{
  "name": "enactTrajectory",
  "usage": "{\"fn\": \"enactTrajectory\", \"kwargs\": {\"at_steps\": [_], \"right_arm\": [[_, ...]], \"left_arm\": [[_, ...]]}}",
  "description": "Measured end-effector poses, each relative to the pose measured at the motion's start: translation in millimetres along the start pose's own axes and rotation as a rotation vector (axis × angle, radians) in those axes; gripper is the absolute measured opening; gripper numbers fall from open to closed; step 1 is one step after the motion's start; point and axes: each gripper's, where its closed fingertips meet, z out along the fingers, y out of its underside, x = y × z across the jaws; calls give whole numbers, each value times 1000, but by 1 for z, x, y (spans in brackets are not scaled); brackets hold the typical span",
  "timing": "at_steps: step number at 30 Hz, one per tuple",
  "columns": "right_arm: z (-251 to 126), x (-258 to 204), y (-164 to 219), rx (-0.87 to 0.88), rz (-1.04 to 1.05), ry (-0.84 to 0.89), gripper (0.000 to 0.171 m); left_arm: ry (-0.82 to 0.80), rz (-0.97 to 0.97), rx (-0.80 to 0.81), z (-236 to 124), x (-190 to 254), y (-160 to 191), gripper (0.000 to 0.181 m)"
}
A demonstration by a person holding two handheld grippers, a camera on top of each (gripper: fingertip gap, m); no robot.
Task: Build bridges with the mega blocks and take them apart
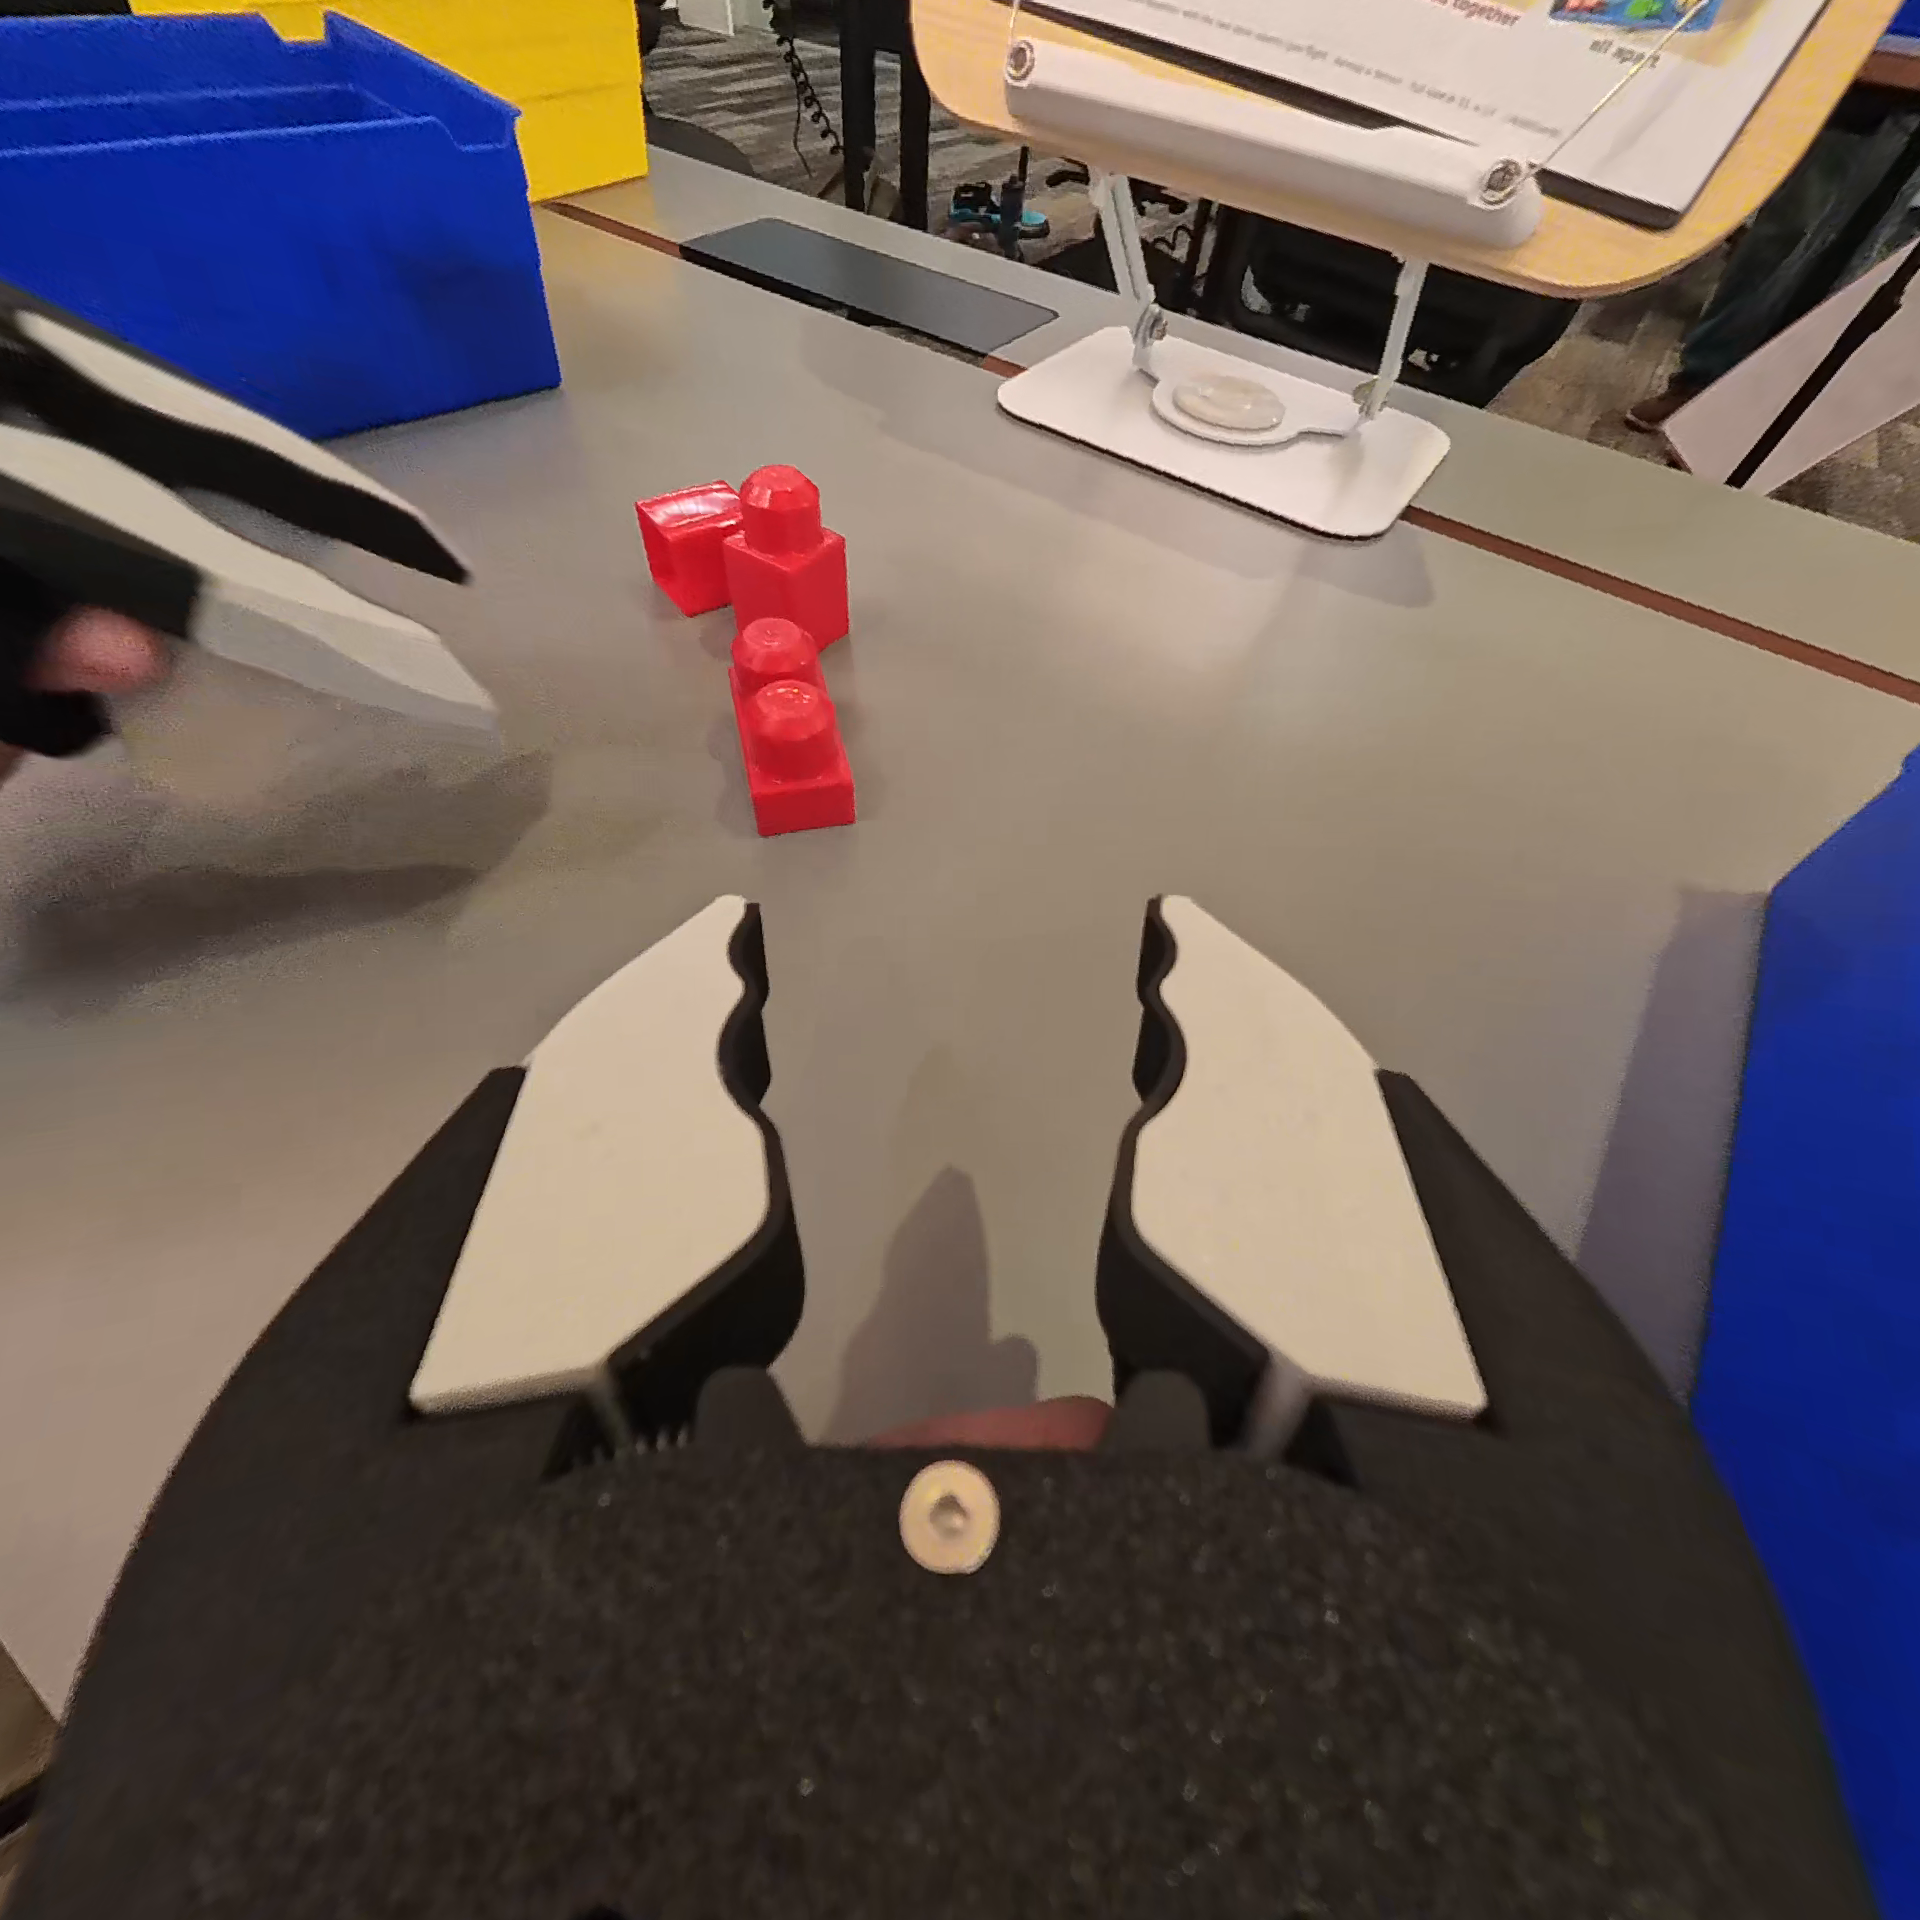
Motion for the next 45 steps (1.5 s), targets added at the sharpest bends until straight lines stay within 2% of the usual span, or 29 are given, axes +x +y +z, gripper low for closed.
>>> {"fn": "enactTrajectory", "kwargs": {"at_steps": [2, 6, 12, 16, 18, 22, 24, 26, 29, 36, 38, 39, 42, 45], "right_arm": [[2, -4, 0, 1, -6, -5, 69], [7, -10, 8, -13, -11, -7, 69], [11, -14, 11, -25, -16, -11, 69], [11, -14, 10, -25, -18, -12, 69], [11, -15, 9, -18, -12, -19, 69], [9, -16, 7, -9, -5, -35, 69], [7, -16, 7, -3, 0, -39, 69], [6, -16, 6, 1, 8, -46, 69], [3, -13, 4, 12, 17, -47, 68], [-2, -7, 4, 23, 53, -57, 68], [-2, -7, 3, 26, 61, -63, 68], [-3, -7, 3, 29, 61, -64, 68], [-4, -8, 2, 28, 53, -63, 68], [-5, -7, 1, 30, 54, -59, 68]], "left_arm": [[-15, -39, 78, -27, -12, 5, 82], [-35, -137, 85, -58, -29, 25, 83], [-122, -106, 119, -68, -48, 30, 79], [-170, -44, 78, -52, -57, 26, 74], [-162, -17, -35, -36, -65, 19, 65], [-15, 13, -215, -1, -66, -19, 77], [24, 12, -284, 17, -70, -36, 73], [-3, 5, -352, 35, -84, -43, 66], [29, -4, -448, 54, -84, -41, 64], [-62, 20, -578, 85, -97, -33, 62], [-69, 34, -646, 89, -98, -27, 51], [-86, 67, -651, 90, -100, -29, 37], [-88, 99, -665, 90, -102, -30, 36], [-77, 82, -600, 91, -103, -31, 36]]}}
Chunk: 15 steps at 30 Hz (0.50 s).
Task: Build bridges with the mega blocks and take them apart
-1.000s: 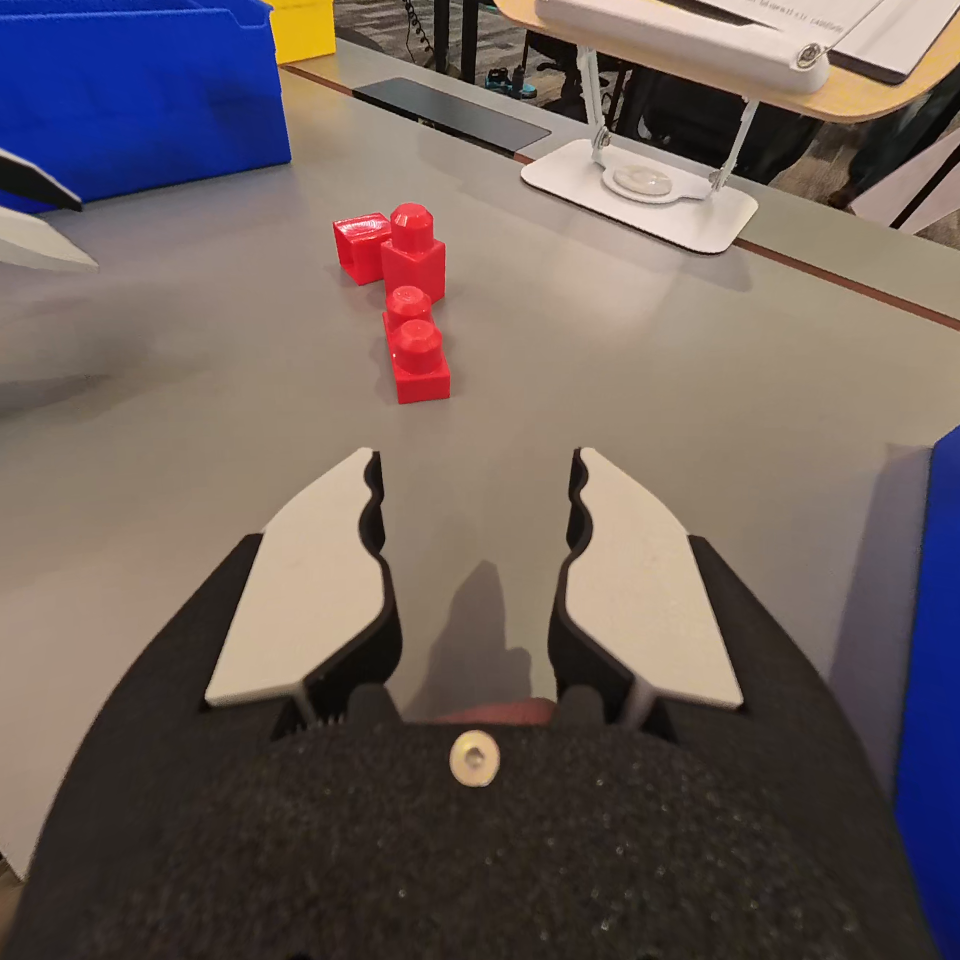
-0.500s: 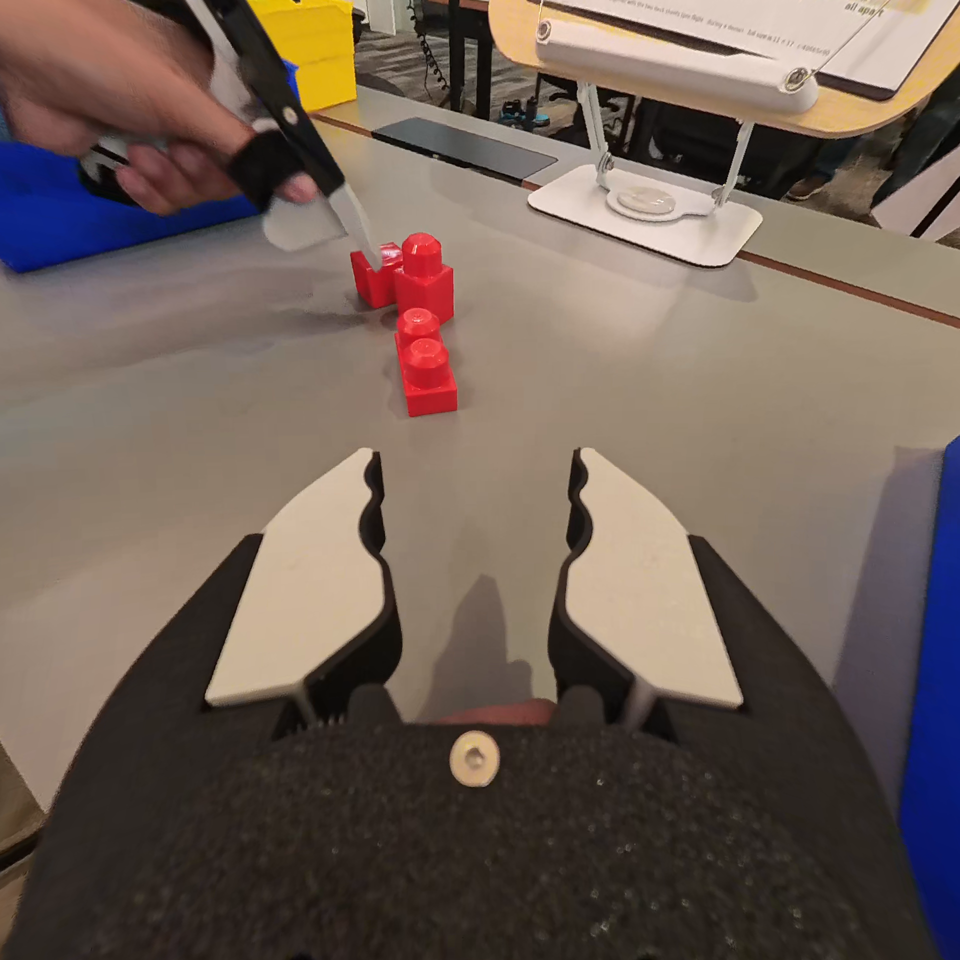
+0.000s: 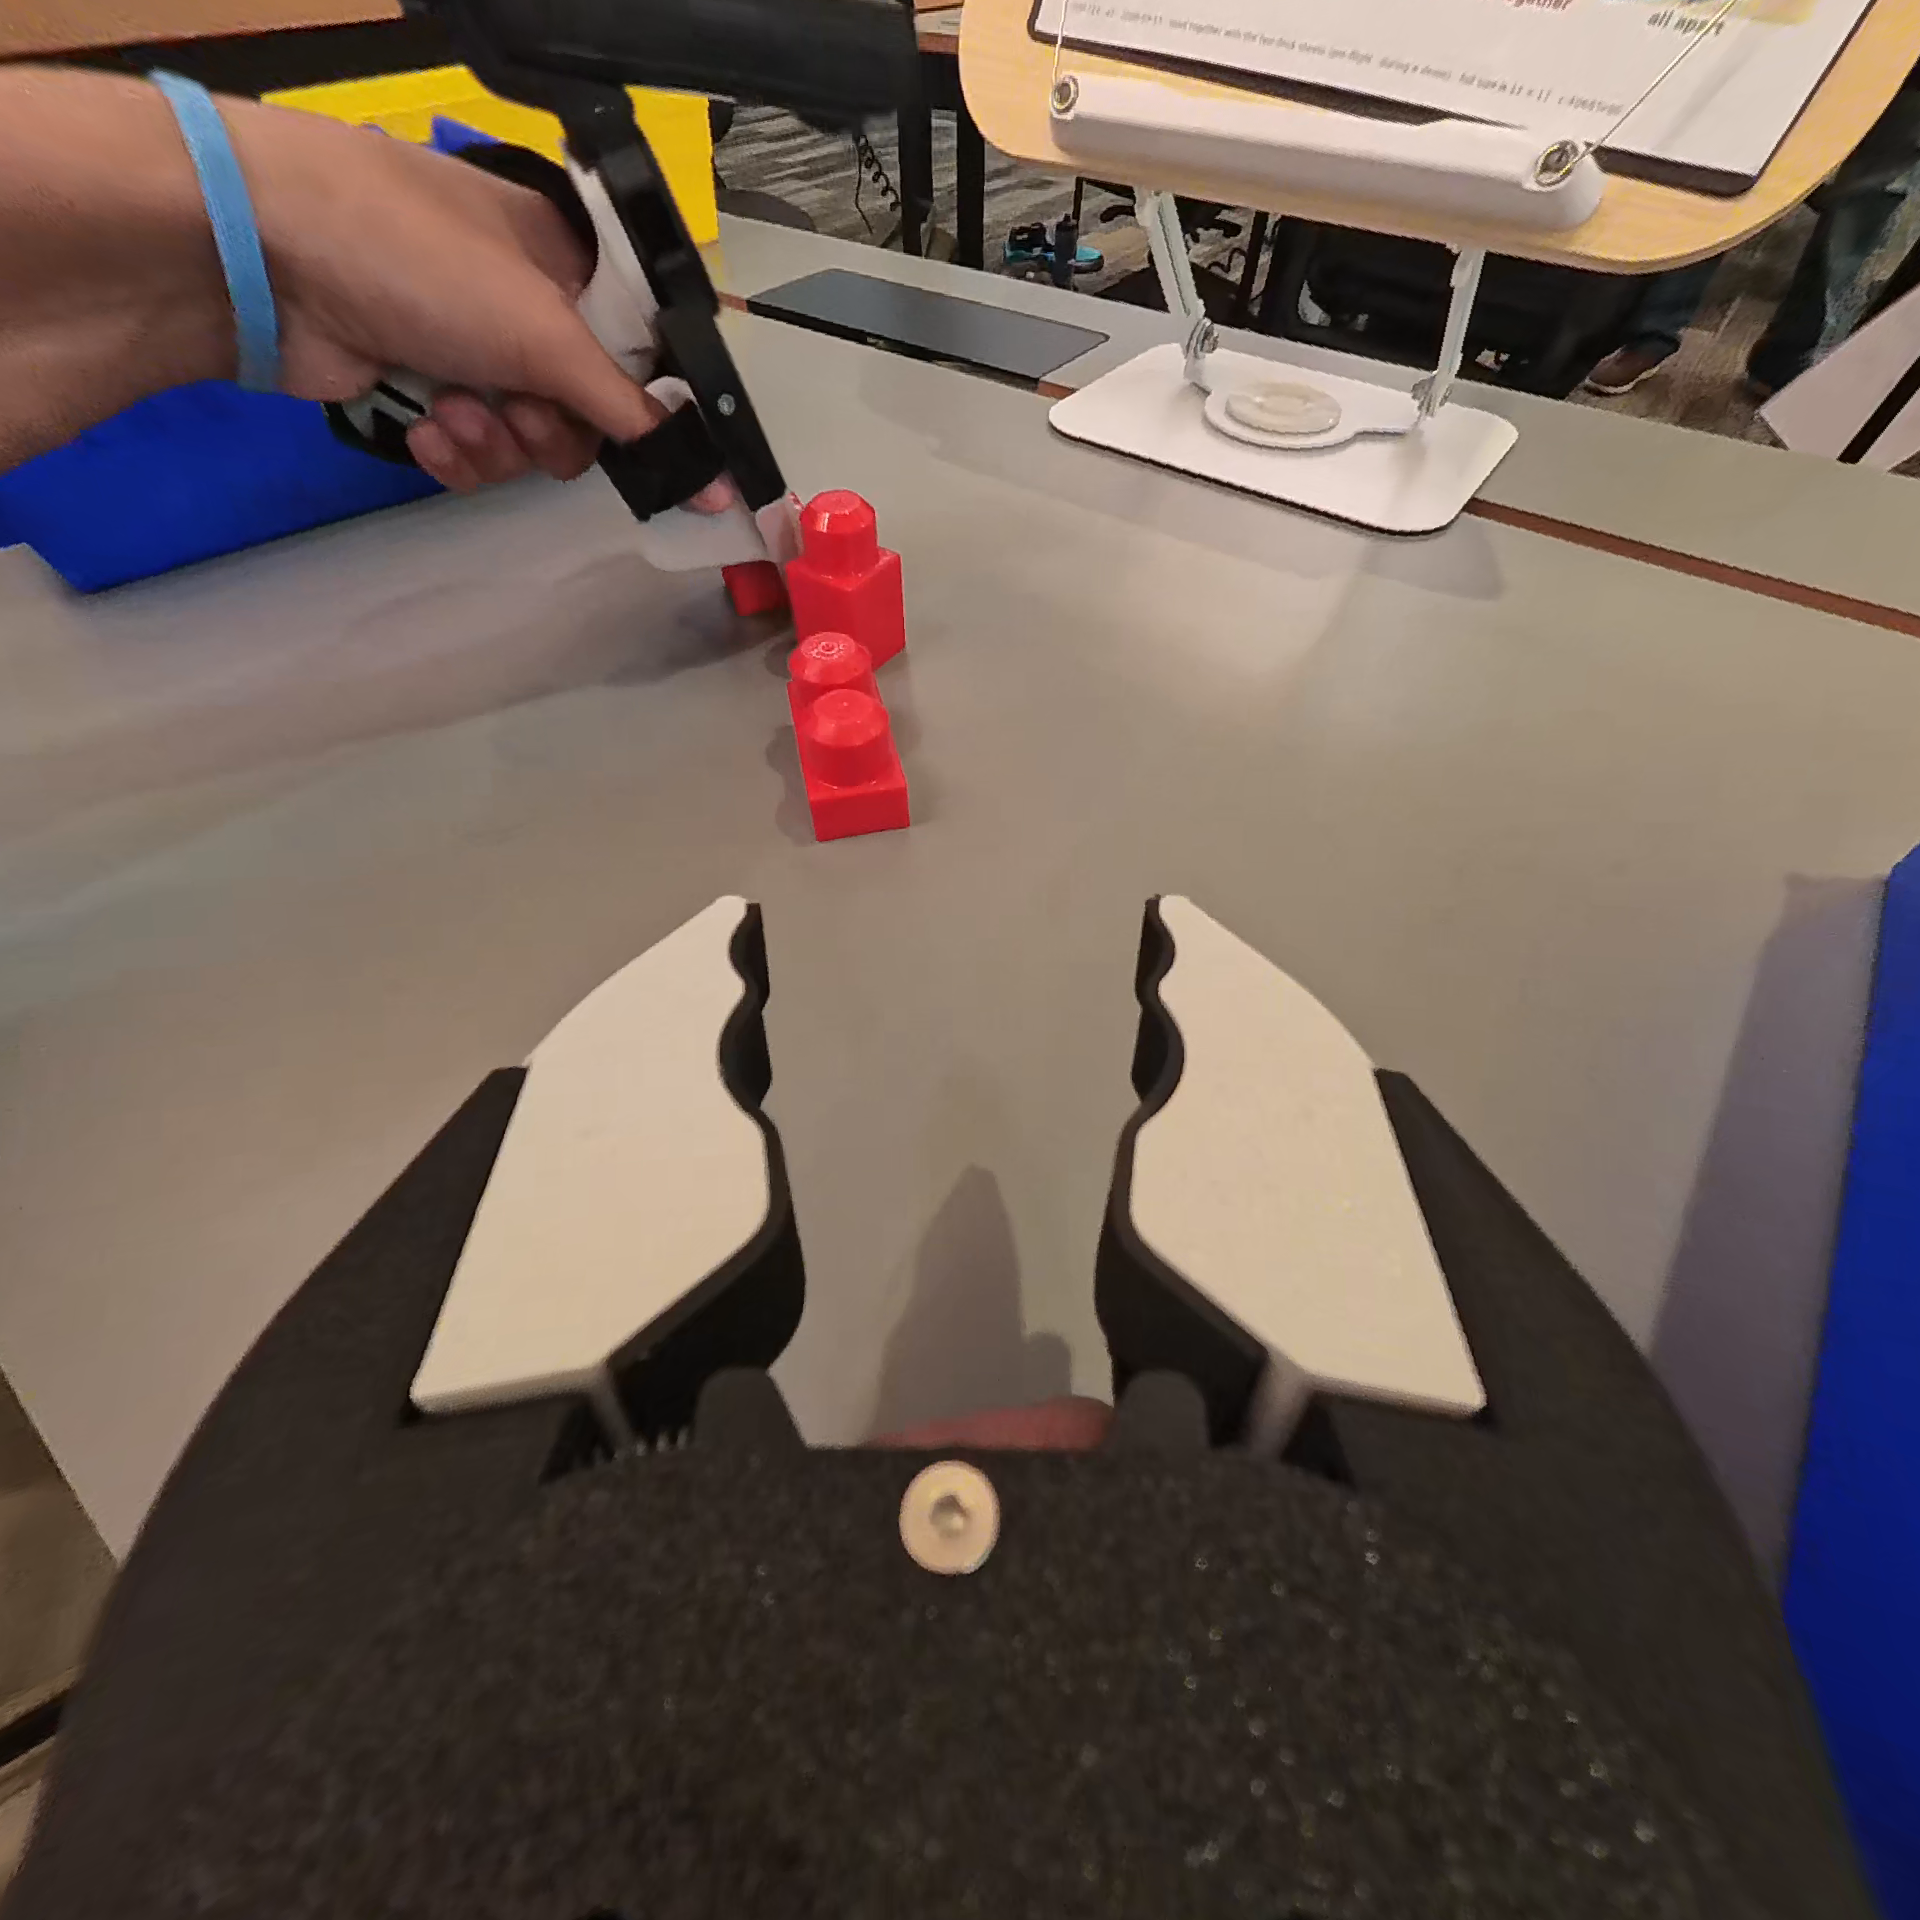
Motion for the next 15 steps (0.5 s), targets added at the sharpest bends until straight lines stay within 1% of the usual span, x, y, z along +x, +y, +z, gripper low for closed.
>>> {"fn": "enactTrajectory", "kwargs": {"at_steps": [4, 7, 11, 12, 15], "right_arm": [[0, 1, 0, -2, -1, 5, 68], [0, 0, 0, -4, -6, 6, 68], [1, -2, 1, -10, -17, 7, 68], [1, -3, 0, -10, -19, 9, 68], [0, -4, -2, -6, -24, 10, 68]], "left_arm": [[-39, 4, 124, -6, -5, 2, 36], [-30, -14, 254, -15, -4, 2, 36], [37, -86, 453, -27, -1, -4, 36], [69, -75, 501, -28, 3, -6, 36], [95, -85, 653, -33, 4, -14, 36]]}}
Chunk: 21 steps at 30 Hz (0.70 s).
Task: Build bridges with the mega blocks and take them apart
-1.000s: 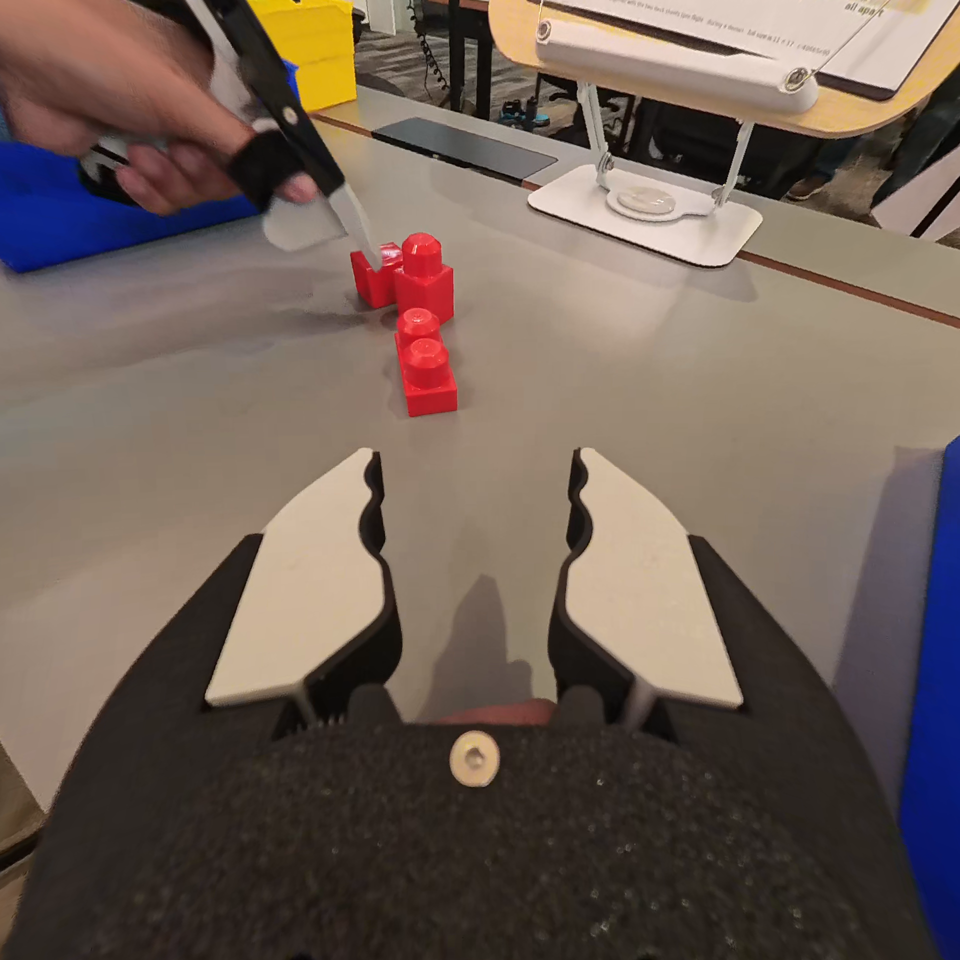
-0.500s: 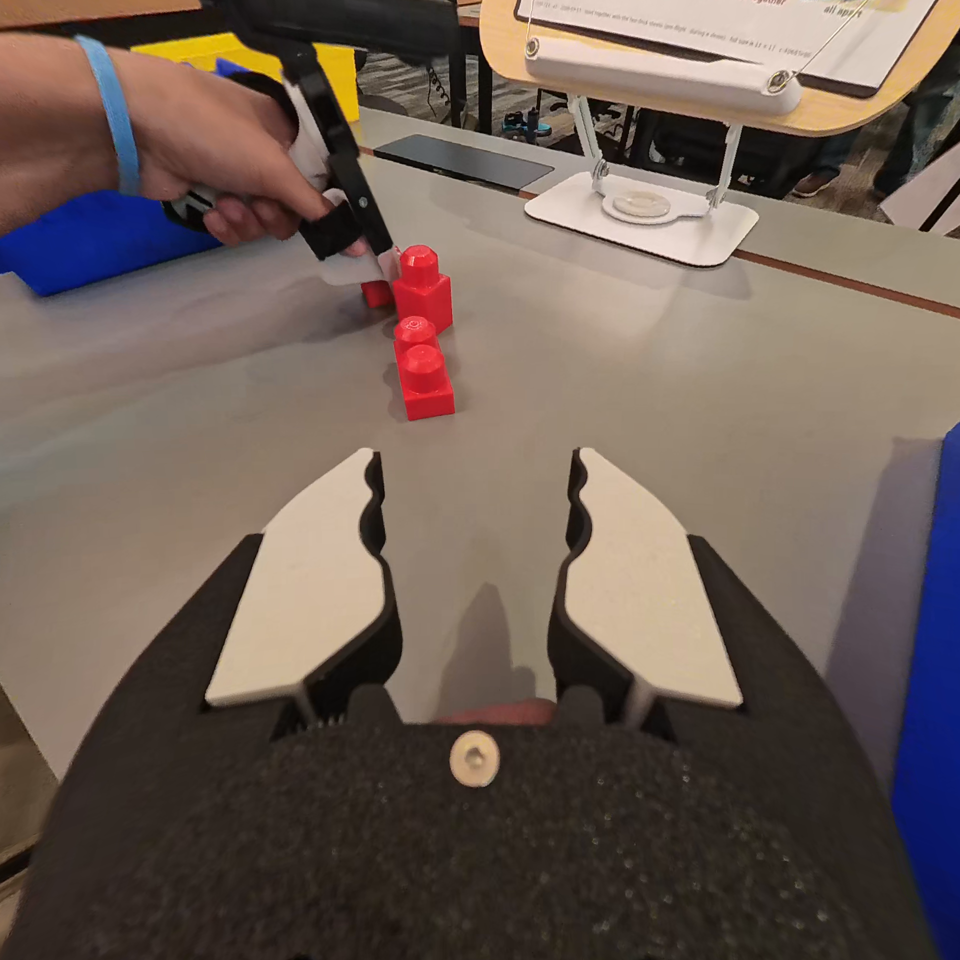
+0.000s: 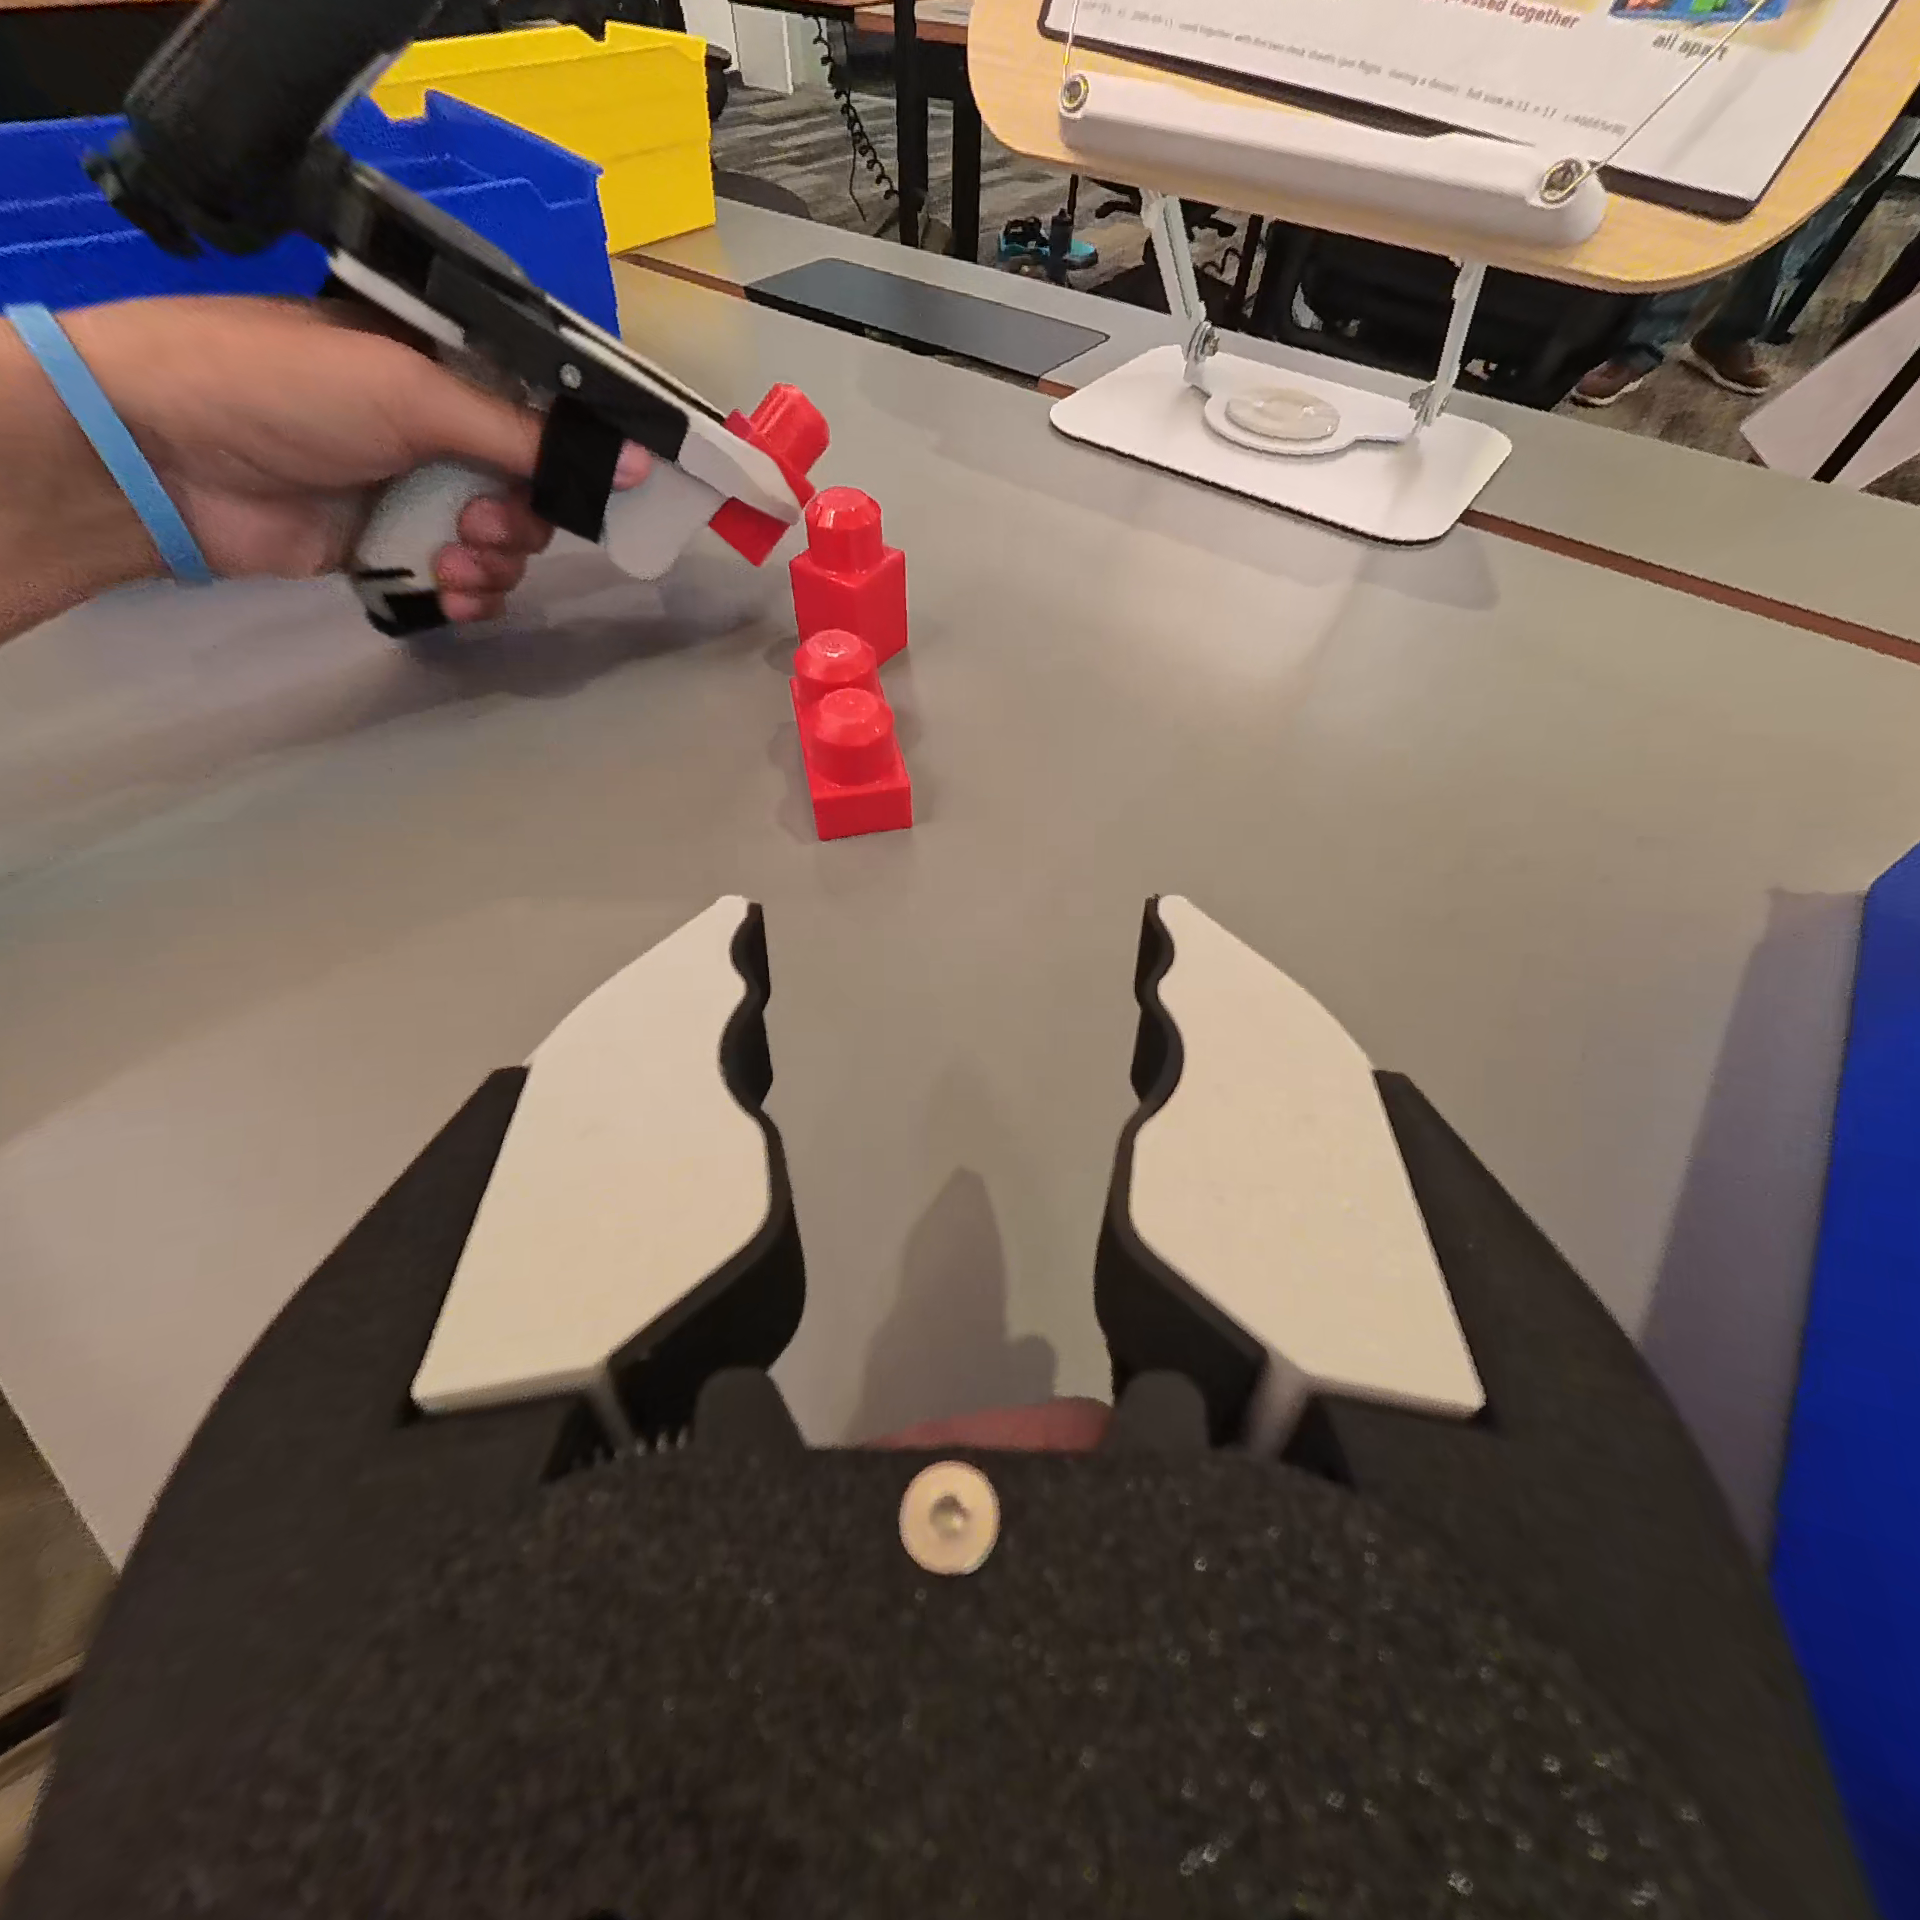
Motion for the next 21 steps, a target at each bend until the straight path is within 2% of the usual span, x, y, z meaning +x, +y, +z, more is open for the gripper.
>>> {"fn": "enactTrajectory", "kwargs": {"at_steps": [2, 13, 18, 21], "right_arm": [[0, 0, -1, 1, -3, 3, 68], [-4, 0, -3, 7, -9, 3, 68], [-6, 5, -4, 13, -3, 13, 67], [-6, 6, -3, 11, -2, 14, 67]], "left_arm": [[20, -26, 81, 1, 2, -5, 36], [2, -60, -53, 28, 0, 1, 37], [-9, -32, -44, 32, 0, -4, 37], [-15, 14, 28, 31, 1, -16, 36]]}}
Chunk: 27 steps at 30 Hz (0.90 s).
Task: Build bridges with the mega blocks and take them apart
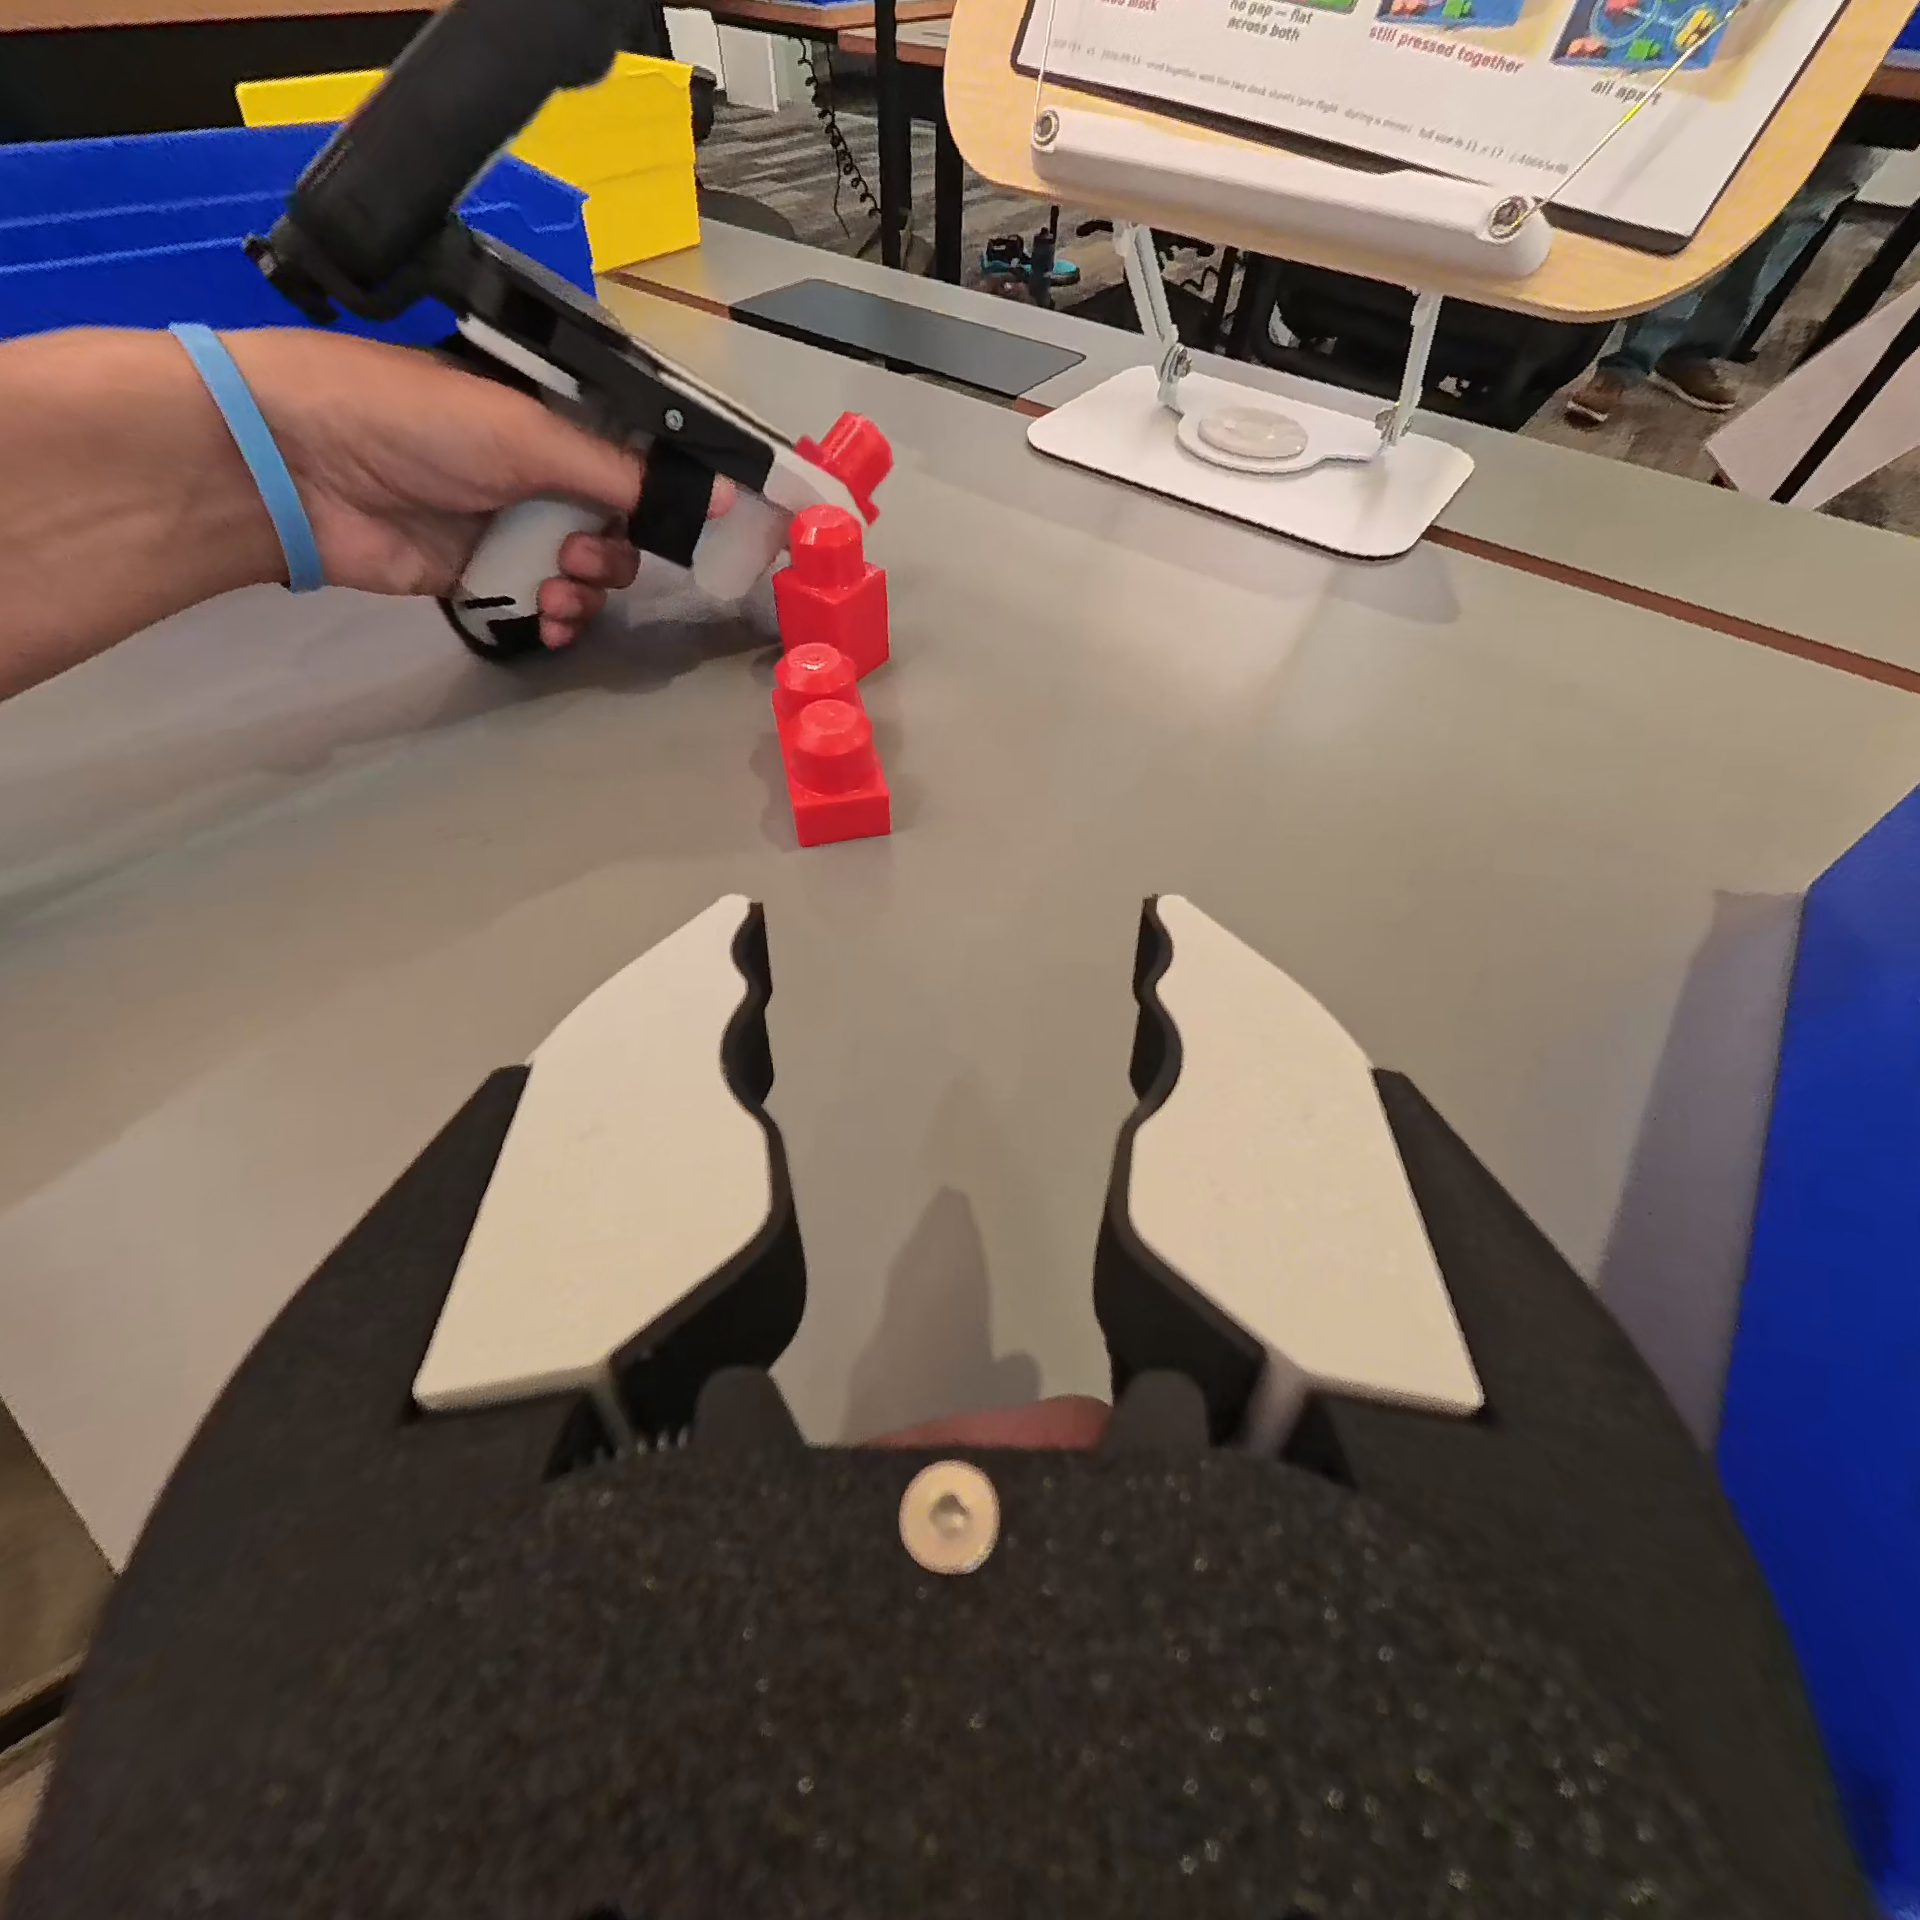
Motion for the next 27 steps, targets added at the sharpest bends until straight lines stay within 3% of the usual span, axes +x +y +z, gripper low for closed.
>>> {"fn": "enactTrajectory", "kwargs": {"at_steps": [11, 27], "right_arm": [[-1, -1, -2, 1, -9, 3, 67], [-3, -5, -6, 4, -24, 1, 67]], "left_arm": [[7, 16, -88, 10, 0, 9, 37], [50, 30, -76, -23, 7, 31, 36]]}}
